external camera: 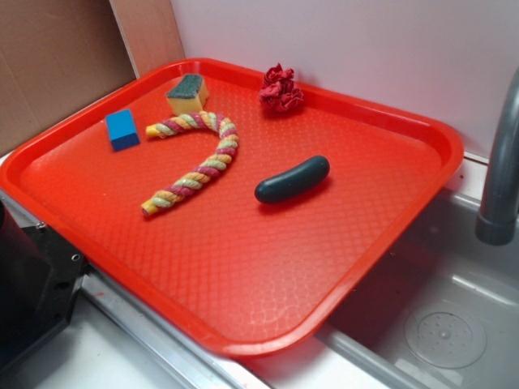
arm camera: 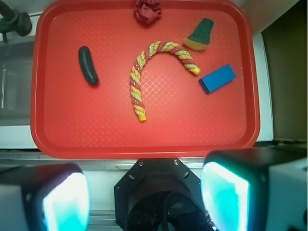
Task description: Grab the green sponge.
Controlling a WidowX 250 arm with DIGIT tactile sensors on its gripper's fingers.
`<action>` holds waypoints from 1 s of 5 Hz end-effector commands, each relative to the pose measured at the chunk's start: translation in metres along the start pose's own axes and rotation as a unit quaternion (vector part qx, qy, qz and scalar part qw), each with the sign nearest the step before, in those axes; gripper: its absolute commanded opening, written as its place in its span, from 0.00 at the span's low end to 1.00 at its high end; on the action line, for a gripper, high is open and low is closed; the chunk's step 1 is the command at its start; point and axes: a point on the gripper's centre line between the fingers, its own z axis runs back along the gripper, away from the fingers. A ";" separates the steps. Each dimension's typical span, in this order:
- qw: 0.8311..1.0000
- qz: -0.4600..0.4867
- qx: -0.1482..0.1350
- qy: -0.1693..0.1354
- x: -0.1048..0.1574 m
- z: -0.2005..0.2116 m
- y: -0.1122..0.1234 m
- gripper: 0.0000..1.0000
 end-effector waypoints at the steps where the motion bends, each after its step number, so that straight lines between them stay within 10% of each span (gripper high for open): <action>1: 1.000 0.000 0.000 0.000 0.000 0.000 0.000 1.00; 5: 0.968 0.236 0.022 -0.085 0.077 -0.064 0.068 1.00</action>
